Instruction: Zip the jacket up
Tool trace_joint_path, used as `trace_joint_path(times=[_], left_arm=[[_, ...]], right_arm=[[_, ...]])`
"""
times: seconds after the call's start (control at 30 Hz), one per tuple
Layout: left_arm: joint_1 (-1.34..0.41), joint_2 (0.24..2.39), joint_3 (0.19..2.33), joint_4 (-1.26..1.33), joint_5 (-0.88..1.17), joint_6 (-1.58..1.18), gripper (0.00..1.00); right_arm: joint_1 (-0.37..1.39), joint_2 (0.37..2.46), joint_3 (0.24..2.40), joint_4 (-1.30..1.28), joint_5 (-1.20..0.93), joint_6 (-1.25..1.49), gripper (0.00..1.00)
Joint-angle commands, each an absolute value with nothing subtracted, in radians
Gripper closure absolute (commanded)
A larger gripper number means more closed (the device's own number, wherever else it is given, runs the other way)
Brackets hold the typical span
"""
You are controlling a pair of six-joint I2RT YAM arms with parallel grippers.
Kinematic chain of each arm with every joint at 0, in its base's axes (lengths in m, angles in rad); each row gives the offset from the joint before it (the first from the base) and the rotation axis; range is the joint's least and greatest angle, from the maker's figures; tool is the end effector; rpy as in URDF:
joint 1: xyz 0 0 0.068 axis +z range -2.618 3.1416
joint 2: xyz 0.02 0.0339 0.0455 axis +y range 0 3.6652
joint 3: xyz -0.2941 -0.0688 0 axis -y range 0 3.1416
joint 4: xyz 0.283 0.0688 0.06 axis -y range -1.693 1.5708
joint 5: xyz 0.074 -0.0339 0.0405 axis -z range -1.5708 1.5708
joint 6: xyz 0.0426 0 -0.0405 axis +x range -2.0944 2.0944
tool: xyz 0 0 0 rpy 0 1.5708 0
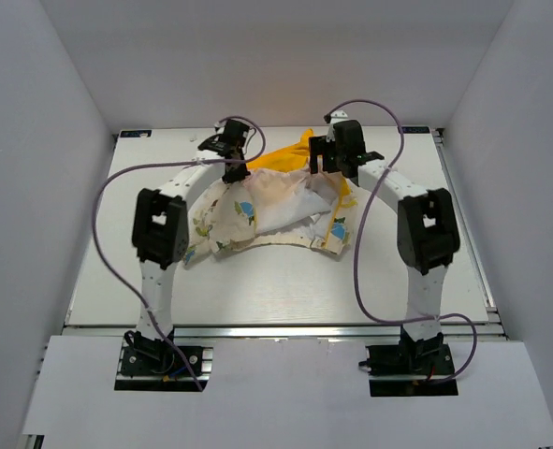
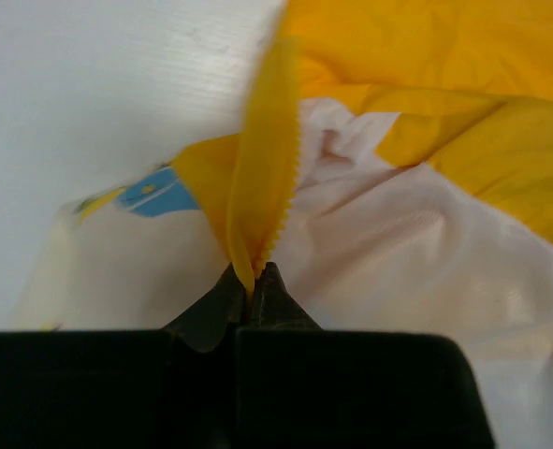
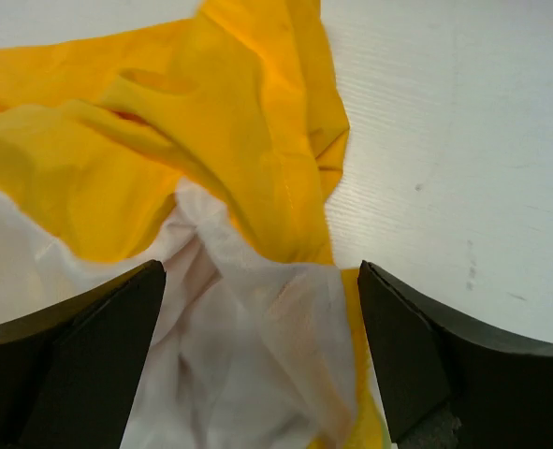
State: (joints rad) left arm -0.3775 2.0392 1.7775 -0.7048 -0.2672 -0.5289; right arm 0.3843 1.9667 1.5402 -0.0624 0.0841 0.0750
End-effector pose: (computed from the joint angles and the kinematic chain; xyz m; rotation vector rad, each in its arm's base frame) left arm 0.4755 -0.1764 0.2660 -0.2918 2.4709 -0.0389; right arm 0.4822 0.1911 0.2677 -0.2663 2.0464 0.1976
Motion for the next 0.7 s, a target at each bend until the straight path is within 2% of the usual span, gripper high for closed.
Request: trace_joint_path(times=[0.0,0.03,0.13,0.2,0.27,0.37,0.5,0.53,0.67], left_arm=[[-0.399,2.220,2.064,-0.814,-0.212,-0.483,1.00],[-0.399,2.296,2.179,-0.837,-0.221,-0.477,0.99],[-0.399,2.318,2.249,-0.833,-0.200,-0.447,0.71],[-0.399,2.239,2.150,-0.764,-0.100,-0.423,0.43],[-0.400,2.162,2.050,-0.672,-0.036,-0.410,0.05],[-0.400,1.993,1.864,-0.649,-0.043,-0.425,0.02],[-0.396,1.725,1.602,-0.683,-0.191,-0.495,0.02],[-0.393,1.600,1.468,-0.684,-0.205,-0.533,0.02],[-0.302,1.327,1.150,-0.747,-0.239,-0.658,0.02]], right_arm=[[0.360,2.008,1.747,-0.144,0.008,0.160,0.11],[0.360,1.987,1.738,-0.144,-0.029,0.158,0.11],[0.360,1.902,1.587,-0.066,-0.049,0.158,0.11],[0.362,1.804,1.511,-0.045,-0.064,0.170,0.11],[0.367,1.720,1.415,-0.047,-0.132,0.179,0.11],[0.386,1.634,1.317,-0.081,-0.231,0.189,0.11],[0.503,1.577,1.249,-0.116,-0.255,0.192,0.11],[0.535,1.589,1.250,-0.124,-0.244,0.184,0.11],[0.637,1.699,1.316,-0.144,-0.248,0.264,0.11]])
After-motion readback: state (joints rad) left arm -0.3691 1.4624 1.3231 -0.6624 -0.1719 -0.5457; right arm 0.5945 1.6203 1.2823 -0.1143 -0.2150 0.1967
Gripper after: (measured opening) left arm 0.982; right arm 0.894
